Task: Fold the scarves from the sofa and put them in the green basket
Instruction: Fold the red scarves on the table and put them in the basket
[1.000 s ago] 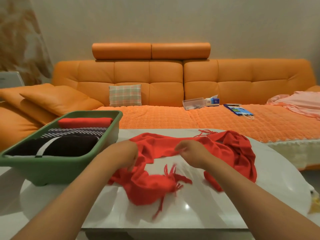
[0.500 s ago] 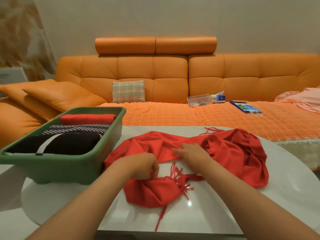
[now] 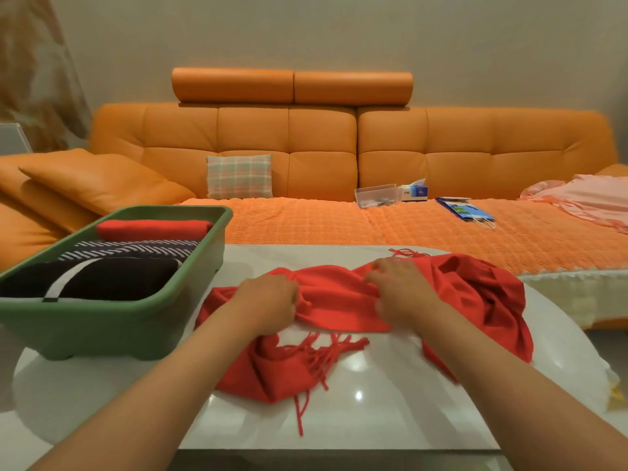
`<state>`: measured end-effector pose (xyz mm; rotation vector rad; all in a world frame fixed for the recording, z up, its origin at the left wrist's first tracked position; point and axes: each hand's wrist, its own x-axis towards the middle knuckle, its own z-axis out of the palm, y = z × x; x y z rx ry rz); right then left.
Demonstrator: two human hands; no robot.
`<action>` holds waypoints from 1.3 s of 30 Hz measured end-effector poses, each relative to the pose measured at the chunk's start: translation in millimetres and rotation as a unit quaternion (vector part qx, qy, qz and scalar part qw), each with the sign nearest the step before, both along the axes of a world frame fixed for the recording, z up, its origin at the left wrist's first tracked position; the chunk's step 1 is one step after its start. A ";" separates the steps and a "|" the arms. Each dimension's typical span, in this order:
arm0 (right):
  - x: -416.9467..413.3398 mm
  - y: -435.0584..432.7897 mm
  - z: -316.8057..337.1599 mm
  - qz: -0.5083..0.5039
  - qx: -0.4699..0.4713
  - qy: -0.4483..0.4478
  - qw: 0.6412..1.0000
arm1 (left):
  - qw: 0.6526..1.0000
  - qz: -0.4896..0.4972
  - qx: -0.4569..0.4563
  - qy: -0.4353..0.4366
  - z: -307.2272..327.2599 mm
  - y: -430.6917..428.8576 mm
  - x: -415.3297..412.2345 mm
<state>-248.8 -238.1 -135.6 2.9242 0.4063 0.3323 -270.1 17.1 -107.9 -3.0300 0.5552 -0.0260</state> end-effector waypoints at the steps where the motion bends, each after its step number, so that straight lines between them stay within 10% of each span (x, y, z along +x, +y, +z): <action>1: -3.0 8.0 -3.6 0.057 0.077 0.059 0.994 | 1.000 0.002 -0.010 0.001 -5.9 -2.2 -1.7; 9: -0.7 21.1 -14.2 0.085 0.041 0.104 0.990 | 0.998 0.008 0.019 0.061 -25.8 10.1 -3.2; 15: -4.9 -19.5 14.0 -0.167 -0.139 -0.040 0.975 | 0.992 -0.038 -0.087 -0.085 -8.8 20.2 11.6; 18: -9.3 -22.7 14.6 -0.202 -0.177 -0.027 0.963 | 0.997 -0.024 -0.076 -0.013 -2.2 19.6 4.1; 24: -14.8 13.2 0.7 0.081 0.178 0.158 0.968 | 0.993 0.011 -0.020 0.114 -5.5 28.0 -2.2; 31: -8.7 24.2 -16.2 0.076 0.169 0.132 0.974 | 0.994 0.074 -0.020 0.076 -9.8 44.0 -2.4; 34: -2.5 18.6 -5.9 0.002 0.268 0.039 0.963 | 0.983 0.004 -0.142 -0.113 2.0 50.5 3.0; 37: -5.1 9.5 15.1 -0.013 0.274 0.041 0.961 | 0.952 -0.080 -0.062 -0.288 17.8 51.8 8.5; 39: -10.8 9.9 24.3 -0.011 0.278 0.170 0.945 | 0.995 -0.033 -0.010 -0.094 20.9 55.5 7.3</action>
